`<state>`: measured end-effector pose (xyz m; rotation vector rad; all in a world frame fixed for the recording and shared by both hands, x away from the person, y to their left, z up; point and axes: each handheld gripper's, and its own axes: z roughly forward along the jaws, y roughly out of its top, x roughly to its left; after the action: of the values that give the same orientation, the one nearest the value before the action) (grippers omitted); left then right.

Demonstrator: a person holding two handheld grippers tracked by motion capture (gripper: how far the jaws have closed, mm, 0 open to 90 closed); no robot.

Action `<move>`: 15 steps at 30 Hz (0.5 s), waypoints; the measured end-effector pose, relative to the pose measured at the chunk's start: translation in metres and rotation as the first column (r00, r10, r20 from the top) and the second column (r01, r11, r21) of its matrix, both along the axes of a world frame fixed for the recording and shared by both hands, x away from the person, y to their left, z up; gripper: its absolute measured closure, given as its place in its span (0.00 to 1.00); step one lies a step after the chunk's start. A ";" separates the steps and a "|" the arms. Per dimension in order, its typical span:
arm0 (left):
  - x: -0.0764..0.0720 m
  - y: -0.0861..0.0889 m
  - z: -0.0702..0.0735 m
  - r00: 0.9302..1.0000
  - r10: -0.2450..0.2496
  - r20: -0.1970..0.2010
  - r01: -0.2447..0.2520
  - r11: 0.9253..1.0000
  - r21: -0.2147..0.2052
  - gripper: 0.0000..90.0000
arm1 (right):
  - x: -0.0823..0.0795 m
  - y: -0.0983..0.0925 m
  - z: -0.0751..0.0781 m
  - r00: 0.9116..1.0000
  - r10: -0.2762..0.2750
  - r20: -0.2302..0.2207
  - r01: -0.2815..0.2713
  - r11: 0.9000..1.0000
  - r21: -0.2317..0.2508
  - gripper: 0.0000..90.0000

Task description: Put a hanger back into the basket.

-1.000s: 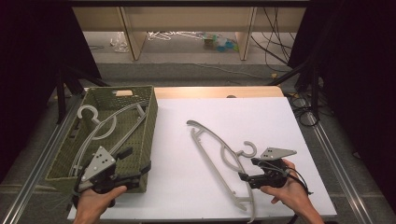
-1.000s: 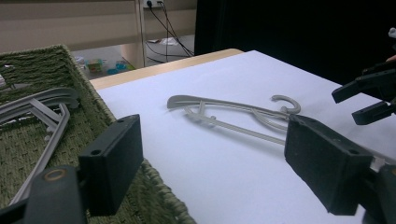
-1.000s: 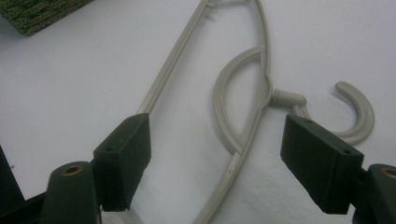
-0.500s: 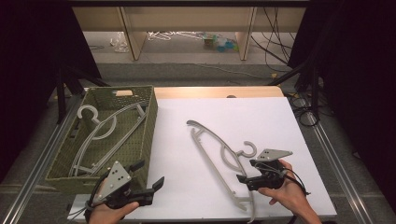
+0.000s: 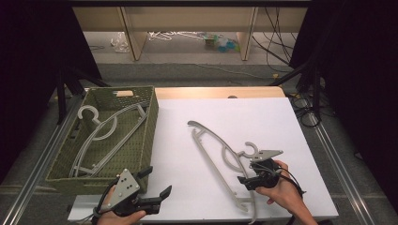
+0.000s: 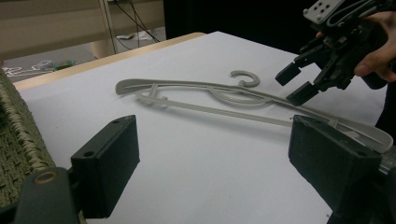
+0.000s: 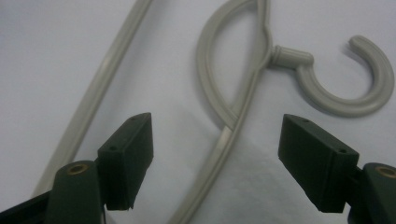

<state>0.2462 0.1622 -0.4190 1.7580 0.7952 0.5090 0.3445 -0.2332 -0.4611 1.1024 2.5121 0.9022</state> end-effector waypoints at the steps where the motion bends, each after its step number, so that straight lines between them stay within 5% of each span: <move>1: 0.000 -0.001 -0.001 1.000 0.003 -0.007 -0.004 1.000 -0.015 0.18 | 0.001 -0.001 0.001 1.000 -0.004 -0.021 0.004 1.000 -0.010 0.30; 3: 0.002 0.000 -0.001 1.000 -0.001 0.000 0.001 1.000 0.001 0.18 | 0.004 0.000 0.000 0.998 -0.034 -0.051 0.034 0.999 0.000 0.31; 6: 0.002 0.000 -0.003 1.000 0.001 -0.008 -0.001 1.000 0.005 0.18 | 0.010 0.000 -0.004 1.000 0.010 -0.028 -0.011 0.999 -0.035 0.36; 8: 0.003 0.001 -0.003 1.000 -0.007 -0.007 0.007 1.000 0.003 0.18 | 0.009 0.004 -0.003 0.997 -0.039 -0.069 0.036 0.998 -0.043 0.37; 11: 0.002 0.000 -0.004 1.000 0.005 -0.029 -0.006 1.000 -0.024 0.18 | 0.015 0.007 -0.006 0.997 -0.021 -0.075 0.017 0.998 -0.060 0.42; 15: 0.003 0.000 -0.003 1.000 -0.008 -0.016 0.008 1.000 -0.007 0.18 | 0.020 0.012 -0.009 0.992 -0.020 -0.125 0.008 0.995 -0.096 0.46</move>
<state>0.2487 0.1620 -0.4224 1.7603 0.7999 0.4865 0.3646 -0.2212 -0.4698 1.1795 2.6143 0.7223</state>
